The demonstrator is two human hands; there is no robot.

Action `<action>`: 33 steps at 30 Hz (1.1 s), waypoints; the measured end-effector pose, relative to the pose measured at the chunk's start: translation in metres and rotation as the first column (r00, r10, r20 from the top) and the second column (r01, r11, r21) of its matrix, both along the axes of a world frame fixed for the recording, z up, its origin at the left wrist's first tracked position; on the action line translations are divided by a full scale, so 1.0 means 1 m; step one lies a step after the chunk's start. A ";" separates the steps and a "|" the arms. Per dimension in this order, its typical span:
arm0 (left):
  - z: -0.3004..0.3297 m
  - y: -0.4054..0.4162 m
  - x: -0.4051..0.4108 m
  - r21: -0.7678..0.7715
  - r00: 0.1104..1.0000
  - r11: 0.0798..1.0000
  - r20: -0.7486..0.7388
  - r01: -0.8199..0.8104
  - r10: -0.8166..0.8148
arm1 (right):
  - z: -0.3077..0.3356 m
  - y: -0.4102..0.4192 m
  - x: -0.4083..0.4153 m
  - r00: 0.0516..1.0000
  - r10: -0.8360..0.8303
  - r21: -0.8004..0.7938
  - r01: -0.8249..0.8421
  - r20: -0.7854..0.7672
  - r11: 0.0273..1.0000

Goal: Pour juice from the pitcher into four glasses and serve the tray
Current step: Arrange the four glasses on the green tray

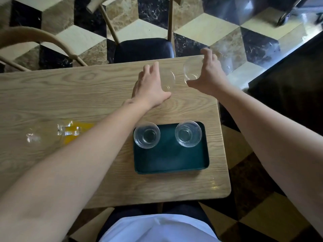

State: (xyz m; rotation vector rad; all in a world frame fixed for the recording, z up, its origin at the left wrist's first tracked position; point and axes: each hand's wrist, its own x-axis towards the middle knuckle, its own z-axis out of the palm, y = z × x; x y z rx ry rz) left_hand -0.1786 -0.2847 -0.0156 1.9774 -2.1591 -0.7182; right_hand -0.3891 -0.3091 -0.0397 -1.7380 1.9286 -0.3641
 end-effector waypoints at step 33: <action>-0.035 0.272 0.073 0.073 0.958 0.974 -0.182 -0.213 0.223 | -0.020 0.316 0.044 0.967 -0.173 0.103 0.156 0.186 0.982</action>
